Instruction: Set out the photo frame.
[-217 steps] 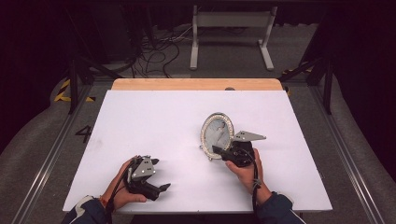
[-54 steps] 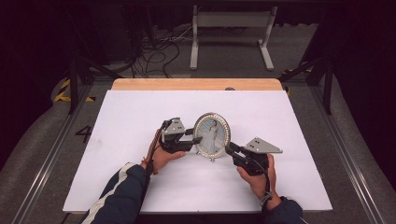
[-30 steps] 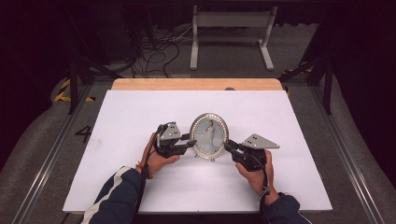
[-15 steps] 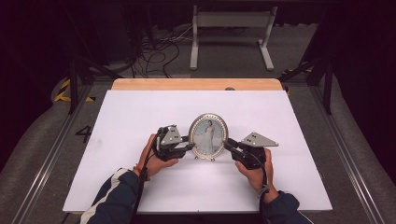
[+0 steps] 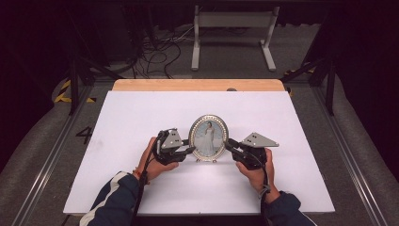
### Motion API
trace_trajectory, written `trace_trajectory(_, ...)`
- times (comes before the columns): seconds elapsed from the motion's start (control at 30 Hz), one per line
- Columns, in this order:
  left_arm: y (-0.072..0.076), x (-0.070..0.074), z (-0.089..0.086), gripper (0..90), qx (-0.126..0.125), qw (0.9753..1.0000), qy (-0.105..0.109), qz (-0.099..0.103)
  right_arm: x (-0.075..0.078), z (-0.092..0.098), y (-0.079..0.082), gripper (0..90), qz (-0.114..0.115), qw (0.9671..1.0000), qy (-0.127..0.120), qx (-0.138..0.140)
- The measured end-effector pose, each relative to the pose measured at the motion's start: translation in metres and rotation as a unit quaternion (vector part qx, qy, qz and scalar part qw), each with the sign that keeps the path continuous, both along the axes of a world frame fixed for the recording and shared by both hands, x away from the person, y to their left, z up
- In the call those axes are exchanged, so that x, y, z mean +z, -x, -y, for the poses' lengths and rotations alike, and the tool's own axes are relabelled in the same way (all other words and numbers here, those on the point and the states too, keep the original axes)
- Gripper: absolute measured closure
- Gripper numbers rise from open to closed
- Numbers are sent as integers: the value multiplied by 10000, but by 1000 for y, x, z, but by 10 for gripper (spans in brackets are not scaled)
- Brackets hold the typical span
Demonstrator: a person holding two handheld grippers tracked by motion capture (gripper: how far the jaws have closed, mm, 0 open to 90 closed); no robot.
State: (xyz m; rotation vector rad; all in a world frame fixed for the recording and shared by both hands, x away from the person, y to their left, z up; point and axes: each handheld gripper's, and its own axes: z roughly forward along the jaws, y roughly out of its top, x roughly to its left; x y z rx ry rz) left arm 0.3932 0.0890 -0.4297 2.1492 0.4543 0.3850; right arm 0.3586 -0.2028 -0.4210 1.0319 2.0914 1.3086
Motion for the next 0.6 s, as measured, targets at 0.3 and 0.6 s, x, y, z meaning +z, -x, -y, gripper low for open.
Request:
trace_trajectory(0.3, 0, -1, -1, 669, 15, 10000, 0, -13, 0, -2, 0, 754, 15, 10000, 12, 42)
trace_trajectory(0.6, 0, -2, -1, 666, 11, 10000, -21, -1, 0, -4, 0, 750, 13, 10000, 65, 48)
